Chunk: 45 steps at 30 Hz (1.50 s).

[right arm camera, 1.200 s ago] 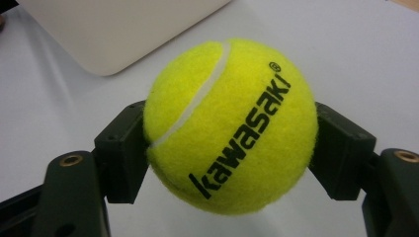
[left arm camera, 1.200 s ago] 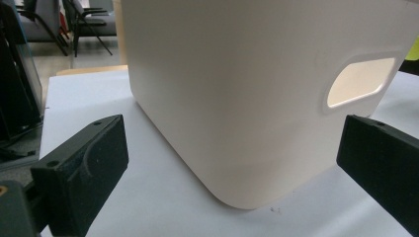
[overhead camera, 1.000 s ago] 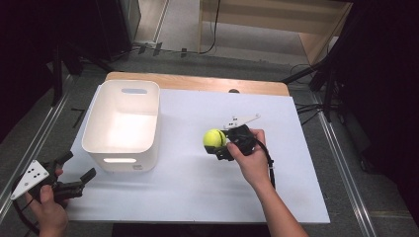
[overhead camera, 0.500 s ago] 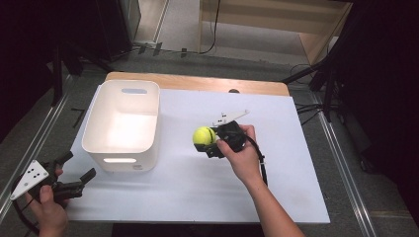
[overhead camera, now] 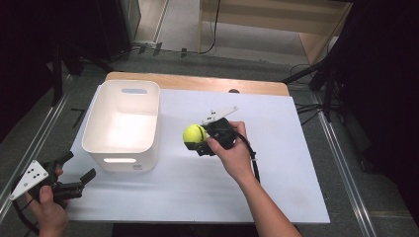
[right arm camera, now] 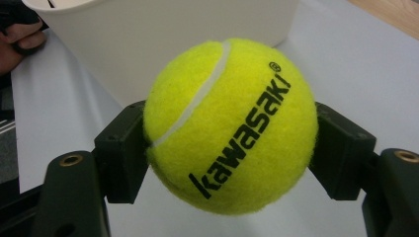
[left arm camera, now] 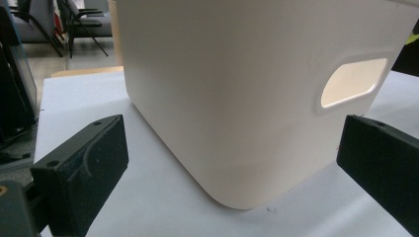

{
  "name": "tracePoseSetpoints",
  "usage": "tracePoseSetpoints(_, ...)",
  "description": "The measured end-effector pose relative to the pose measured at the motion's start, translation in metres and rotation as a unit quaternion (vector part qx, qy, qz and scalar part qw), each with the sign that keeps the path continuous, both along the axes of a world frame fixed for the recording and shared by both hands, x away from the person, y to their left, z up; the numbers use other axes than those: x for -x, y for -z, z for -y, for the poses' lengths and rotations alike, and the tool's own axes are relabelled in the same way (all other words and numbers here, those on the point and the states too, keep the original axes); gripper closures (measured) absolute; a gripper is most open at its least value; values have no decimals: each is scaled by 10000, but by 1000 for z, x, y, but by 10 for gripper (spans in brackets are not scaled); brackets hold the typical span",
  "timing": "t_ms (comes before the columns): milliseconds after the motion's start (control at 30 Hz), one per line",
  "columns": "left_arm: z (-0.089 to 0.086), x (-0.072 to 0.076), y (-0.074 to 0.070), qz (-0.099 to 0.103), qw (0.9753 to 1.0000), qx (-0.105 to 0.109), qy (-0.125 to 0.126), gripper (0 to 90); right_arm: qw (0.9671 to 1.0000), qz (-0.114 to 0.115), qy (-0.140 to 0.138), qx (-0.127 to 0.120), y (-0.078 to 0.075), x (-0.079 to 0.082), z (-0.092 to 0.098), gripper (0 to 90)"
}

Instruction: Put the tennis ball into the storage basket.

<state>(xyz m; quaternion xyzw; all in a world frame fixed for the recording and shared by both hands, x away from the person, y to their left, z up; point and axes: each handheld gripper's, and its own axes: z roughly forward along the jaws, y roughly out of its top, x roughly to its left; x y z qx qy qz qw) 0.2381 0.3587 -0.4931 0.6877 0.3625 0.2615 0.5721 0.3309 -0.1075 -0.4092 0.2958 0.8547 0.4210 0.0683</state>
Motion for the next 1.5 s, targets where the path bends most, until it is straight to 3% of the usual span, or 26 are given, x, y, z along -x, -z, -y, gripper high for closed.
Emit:
tracePoseSetpoints(833, 1, -1, 0, -12, 10000, -42, 21, 0, 9998, 46, -211, 9, -10, -7, -27, 247)
tracePoseSetpoints(1500, 1, -1, 0, -18, 10000, -53, 45, 0, 9991, 213, -376, -5, -30, -12, -48, 248)
